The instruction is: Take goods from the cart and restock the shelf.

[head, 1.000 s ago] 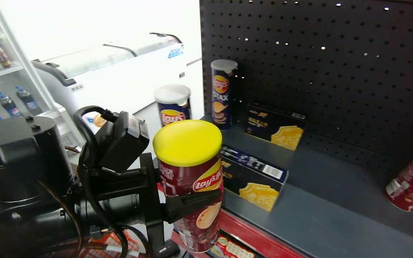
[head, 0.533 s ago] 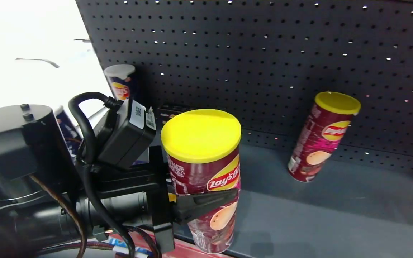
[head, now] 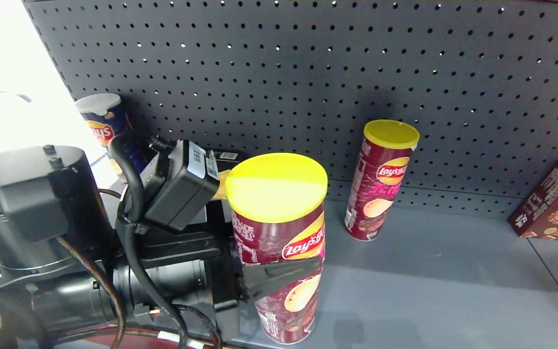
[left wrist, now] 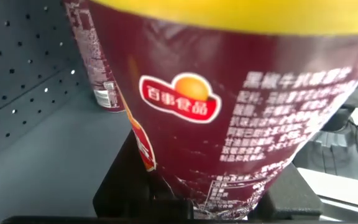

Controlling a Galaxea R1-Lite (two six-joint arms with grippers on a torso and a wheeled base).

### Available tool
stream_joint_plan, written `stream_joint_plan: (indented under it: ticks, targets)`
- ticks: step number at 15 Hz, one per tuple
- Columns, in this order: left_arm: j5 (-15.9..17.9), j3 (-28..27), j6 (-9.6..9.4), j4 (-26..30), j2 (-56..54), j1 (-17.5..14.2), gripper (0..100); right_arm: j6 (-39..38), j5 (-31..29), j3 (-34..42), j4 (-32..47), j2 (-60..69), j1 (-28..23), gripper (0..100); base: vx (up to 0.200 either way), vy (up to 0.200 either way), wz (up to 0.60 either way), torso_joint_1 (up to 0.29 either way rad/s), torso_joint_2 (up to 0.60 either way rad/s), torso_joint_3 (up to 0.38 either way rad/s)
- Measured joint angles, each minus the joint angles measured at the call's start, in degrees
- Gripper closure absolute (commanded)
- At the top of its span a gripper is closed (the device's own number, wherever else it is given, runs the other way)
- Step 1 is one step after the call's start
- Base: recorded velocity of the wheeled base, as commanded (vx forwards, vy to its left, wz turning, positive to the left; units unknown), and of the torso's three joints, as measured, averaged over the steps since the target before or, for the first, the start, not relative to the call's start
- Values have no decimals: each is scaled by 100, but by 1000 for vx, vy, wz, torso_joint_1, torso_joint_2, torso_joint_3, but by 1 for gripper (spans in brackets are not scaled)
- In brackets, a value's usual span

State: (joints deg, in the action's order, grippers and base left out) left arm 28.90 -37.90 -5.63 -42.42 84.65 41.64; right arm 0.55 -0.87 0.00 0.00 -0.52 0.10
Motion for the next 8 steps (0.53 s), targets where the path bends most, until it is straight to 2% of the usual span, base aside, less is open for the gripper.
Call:
stream_joint_plan:
  ticks: [8]
  targets:
    - [-6,1,9,-16,74,-22,100,-12,-2,0,2,0,0,0,0,0,0,0,0,0]
